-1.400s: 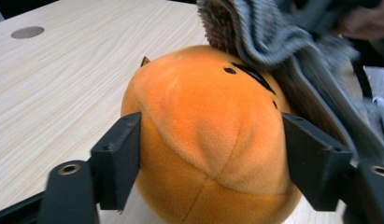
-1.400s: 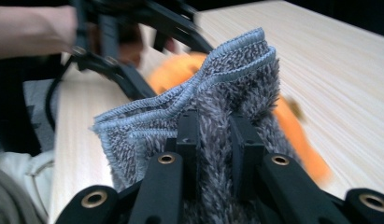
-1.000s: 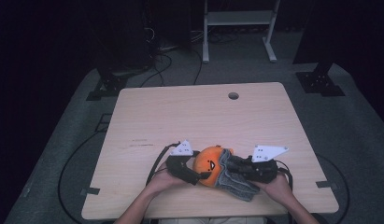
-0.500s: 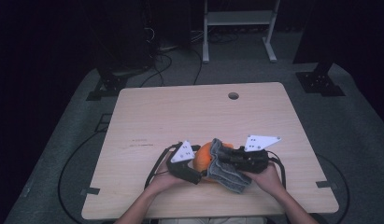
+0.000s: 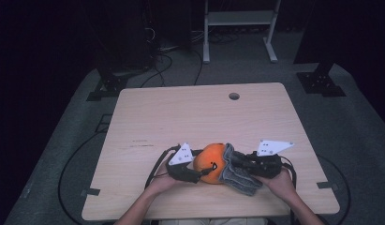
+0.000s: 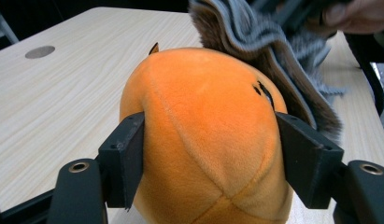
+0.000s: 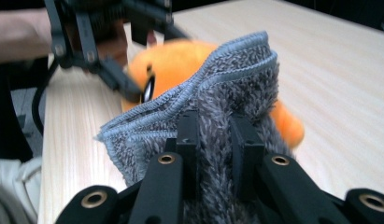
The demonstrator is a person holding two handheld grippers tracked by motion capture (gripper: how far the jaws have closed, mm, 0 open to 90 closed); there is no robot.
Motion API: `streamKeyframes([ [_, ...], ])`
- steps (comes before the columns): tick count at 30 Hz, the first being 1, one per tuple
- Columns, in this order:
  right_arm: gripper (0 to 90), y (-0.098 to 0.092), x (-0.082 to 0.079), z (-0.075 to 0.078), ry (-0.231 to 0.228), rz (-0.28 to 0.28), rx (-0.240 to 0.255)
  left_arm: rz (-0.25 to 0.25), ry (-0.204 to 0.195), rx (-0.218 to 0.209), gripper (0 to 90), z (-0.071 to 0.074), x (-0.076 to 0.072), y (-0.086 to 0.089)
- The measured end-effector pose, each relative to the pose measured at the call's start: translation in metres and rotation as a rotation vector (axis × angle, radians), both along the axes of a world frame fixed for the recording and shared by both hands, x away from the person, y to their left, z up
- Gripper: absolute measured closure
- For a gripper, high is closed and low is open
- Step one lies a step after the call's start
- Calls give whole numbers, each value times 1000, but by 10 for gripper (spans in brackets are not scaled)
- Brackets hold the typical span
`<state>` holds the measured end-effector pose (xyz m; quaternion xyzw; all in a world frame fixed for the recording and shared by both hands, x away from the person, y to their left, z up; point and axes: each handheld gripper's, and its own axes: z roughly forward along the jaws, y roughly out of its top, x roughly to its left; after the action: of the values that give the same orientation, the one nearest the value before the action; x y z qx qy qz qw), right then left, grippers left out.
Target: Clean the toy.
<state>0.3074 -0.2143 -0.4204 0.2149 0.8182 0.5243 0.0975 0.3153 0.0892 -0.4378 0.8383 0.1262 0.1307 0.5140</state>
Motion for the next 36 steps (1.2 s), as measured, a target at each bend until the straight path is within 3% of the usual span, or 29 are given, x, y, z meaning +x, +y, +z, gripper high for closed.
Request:
streamKeyframes([
  [4,757,7,9,5,-2,13,25,-8,-3,8,317,-1,-1,2],
  [6,757,6,14,-5,27,11,29,-8,6,16,321,-2,0,6],
  [11,756,-12,16,-15,67,-44,-28,-10,11,15,320,-3,1,9],
  [16,756,-6,14,-1,39,-13,48,-5,-14,32,322,-3,-1,5],
  [18,756,-2,14,1,29,-6,49,-5,-12,35,321,-3,-1,6],
  [20,757,6,19,-4,39,5,23,-3,-2,38,321,-3,0,8],
  [24,757,0,20,-14,62,-9,14,-7,20,29,292,-4,2,10],
  [25,758,-5,17,-17,65,-20,2,-1,63,5,235,-2,4,10],
  [27,757,-6,12,-18,65,-23,3,11,119,0,130,2,7,6],
  [28,757,-6,12,-18,65,-23,3,11,119,0,118,2,7,6],
  [30,757,-4,9,-18,51,-7,1,18,120,0,181,2,8,3],
  [31,756,-5,8,-18,49,-8,-7,21,91,9,212,0,6,4],
  [34,757,-10,10,-22,72,-13,-10,24,86,11,236,-1,5,6],
  [35,756,-16,12,-28,88,-36,-52,20,86,15,239,-2,5,7],
  [36,756,-16,12,-28,88,-36,-52,20,86,15,241,-2,5,7],
])
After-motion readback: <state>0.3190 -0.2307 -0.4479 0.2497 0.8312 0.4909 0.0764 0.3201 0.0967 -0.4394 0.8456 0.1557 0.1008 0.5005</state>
